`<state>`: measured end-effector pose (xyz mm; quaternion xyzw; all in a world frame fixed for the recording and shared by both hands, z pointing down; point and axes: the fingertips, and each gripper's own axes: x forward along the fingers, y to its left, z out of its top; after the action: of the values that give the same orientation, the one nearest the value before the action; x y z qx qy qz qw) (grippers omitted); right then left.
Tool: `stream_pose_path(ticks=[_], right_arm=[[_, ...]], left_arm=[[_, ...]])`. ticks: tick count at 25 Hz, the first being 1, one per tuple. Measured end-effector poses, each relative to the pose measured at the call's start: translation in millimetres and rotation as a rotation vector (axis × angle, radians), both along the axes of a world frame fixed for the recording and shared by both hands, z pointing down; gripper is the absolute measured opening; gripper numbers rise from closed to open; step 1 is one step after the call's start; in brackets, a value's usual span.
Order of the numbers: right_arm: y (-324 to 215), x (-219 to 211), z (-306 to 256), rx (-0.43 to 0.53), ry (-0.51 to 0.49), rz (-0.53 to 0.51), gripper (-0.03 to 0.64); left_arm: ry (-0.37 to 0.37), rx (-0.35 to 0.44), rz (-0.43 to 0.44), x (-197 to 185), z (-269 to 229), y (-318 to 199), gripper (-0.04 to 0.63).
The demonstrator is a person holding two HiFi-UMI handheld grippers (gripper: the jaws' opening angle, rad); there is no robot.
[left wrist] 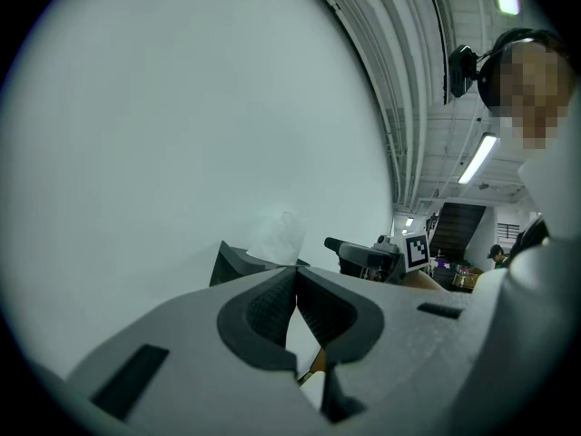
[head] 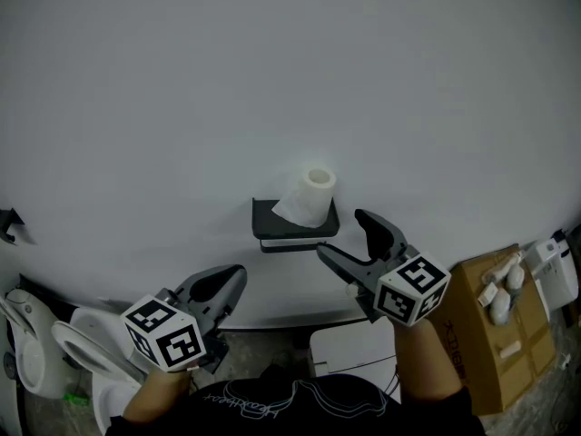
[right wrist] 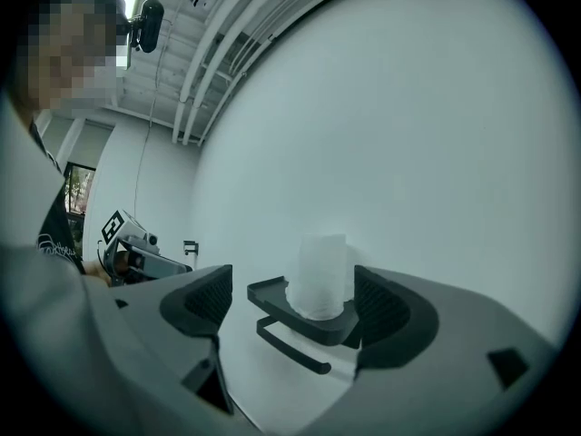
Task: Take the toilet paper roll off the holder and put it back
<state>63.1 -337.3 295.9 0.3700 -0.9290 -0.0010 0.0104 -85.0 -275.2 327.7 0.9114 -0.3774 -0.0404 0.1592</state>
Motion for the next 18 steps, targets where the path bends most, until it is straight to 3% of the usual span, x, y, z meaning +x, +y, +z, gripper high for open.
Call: stream_pose_path(ticks=[18], right_arm=[[-75, -27, 1, -0.019, 0.030, -0.042, 0.388]], left_arm=[[0.008, 0.017, -0.030, -22, -5, -61, 0.006]])
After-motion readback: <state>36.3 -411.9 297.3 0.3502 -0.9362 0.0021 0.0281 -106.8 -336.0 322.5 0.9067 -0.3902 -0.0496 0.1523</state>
